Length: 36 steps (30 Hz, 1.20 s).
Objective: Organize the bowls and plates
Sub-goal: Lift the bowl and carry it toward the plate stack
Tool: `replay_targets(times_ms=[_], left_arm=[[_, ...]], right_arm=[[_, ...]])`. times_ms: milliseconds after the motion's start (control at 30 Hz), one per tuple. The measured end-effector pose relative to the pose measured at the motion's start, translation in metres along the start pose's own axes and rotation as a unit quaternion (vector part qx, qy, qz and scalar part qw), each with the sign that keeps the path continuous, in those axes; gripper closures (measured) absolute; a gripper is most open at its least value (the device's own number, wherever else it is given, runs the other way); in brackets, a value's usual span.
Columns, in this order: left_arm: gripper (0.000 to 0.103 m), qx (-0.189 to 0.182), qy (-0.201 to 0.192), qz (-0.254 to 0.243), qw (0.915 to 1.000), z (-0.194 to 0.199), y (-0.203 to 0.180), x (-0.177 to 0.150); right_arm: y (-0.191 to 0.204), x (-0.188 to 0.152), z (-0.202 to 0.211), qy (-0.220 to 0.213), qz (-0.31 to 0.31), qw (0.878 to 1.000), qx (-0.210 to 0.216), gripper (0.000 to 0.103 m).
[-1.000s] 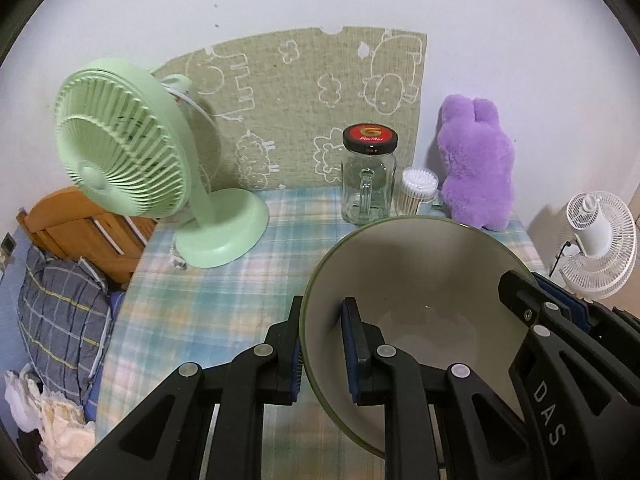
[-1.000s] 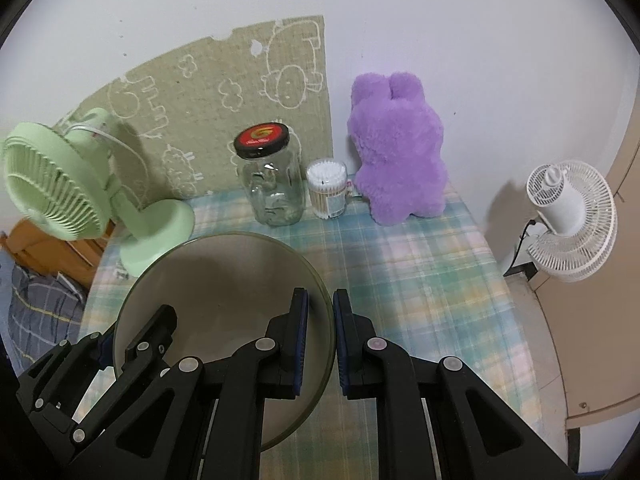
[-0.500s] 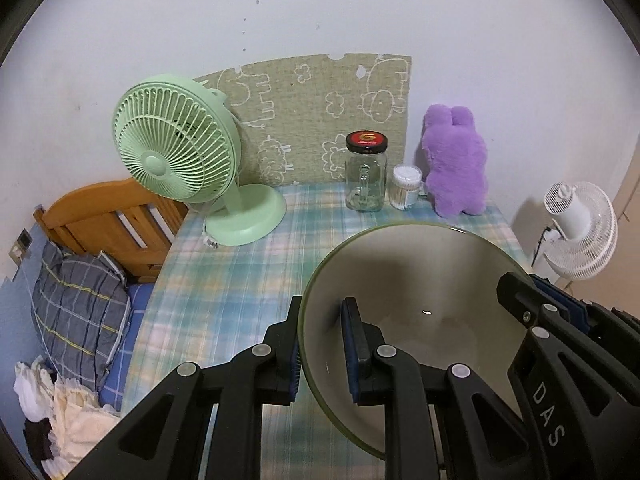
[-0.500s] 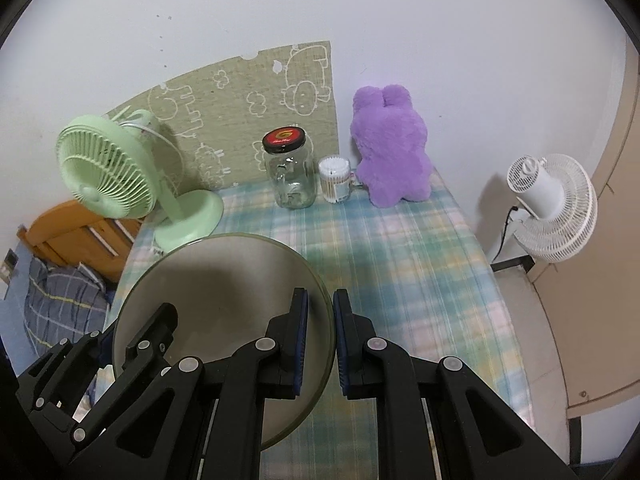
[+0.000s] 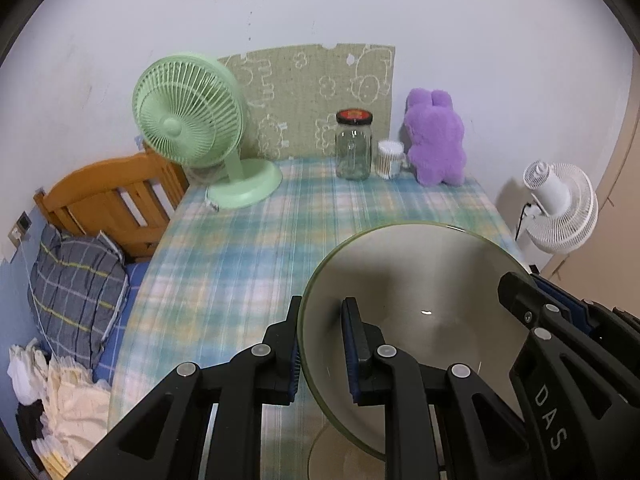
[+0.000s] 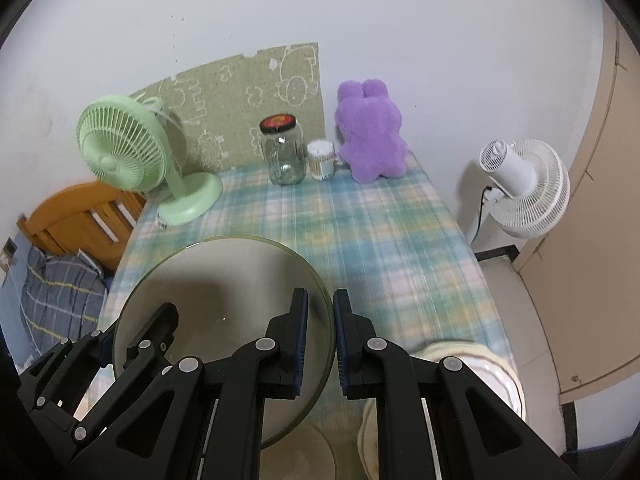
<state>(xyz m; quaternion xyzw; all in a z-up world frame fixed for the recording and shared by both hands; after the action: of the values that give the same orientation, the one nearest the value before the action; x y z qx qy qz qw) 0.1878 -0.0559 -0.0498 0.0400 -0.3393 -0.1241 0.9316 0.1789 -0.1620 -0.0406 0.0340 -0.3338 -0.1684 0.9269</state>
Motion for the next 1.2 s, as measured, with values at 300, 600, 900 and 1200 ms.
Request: replay_targets(times_ms=[300, 600, 900, 1200], left_arm=[[0.088, 0.000, 0.034, 0.020, 0.9992, -0.001, -0.001, -0.057], [0.088, 0.002, 0.054, 0.013, 0.9985, -0.007, -0.003, -0.092], [0.088, -0.004, 0.079, 0.011, 0.9968, -0.018, -0.007, -0.115], [0.087, -0.016, 0.099, 0.010, 0.9949, -0.035, -0.014, -0.123]], right_arm=[[-0.007, -0.059, -0.002, 0.038, 0.013, 0.999, 0.000, 0.087], [-0.008, -0.095, -0.006, 0.052, 0.024, 0.998, 0.000, 0.087], [-0.014, -0.117, -0.018, 0.074, 0.025, 0.997, -0.007, 0.087], [-0.020, -0.127, -0.033, 0.088, 0.024, 0.996, -0.018, 0.087]])
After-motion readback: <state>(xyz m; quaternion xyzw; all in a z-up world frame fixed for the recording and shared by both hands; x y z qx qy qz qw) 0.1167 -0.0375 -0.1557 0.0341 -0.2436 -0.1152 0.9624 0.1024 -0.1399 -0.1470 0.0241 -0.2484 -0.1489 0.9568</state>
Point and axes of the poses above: each gripper's, at about its wrist camera, not at the fingertips, and z roughly against the way its jaws point, y to its left, x to its top, the point moved 8 cm from there along -z, roughly the way its jaws point, and after that the axes turned 9 degrees about -z, right-handed, at the moved point
